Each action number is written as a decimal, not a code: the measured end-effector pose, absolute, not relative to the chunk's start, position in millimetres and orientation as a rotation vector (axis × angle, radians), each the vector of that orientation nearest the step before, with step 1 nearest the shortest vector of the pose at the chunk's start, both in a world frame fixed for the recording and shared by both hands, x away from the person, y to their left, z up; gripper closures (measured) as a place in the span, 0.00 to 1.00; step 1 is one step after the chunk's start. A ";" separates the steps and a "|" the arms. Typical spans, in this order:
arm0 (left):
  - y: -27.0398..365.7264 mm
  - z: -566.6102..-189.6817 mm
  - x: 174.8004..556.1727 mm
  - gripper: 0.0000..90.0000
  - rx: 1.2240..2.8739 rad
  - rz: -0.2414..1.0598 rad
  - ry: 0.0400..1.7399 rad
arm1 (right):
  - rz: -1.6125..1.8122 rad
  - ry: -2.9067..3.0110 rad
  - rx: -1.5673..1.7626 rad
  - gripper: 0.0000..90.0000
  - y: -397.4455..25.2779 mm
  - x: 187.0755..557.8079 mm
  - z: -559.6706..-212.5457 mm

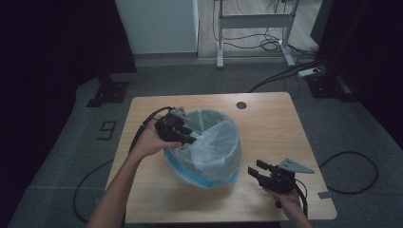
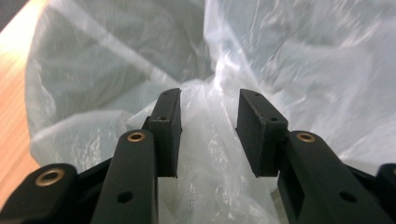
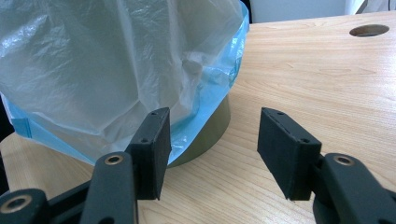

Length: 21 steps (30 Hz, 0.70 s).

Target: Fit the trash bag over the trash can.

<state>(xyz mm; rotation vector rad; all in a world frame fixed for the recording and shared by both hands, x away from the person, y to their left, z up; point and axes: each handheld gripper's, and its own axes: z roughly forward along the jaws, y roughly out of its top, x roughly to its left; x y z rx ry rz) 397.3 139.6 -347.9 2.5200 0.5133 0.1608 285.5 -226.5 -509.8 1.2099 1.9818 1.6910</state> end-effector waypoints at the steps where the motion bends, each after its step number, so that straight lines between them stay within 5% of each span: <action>1: 138.9 -349.0 397.6 0.67 2.532 0.162 0.510 | 1.691 1.981 1.212 0.48 -226.9 285.7 -509.9; 9: 134.3 -356.6 397.5 0.63 2.544 0.180 0.513 | 1.688 1.974 1.214 0.48 -230.1 285.5 -509.7; 15: 146.3 -351.1 388.1 0.44 2.350 0.240 0.518 | 1.678 1.963 1.214 0.47 -233.1 285.4 -508.5; 21: 164.2 -346.8 374.2 0.38 2.194 0.301 0.533 | 1.642 1.947 1.216 0.45 -234.9 285.0 -508.1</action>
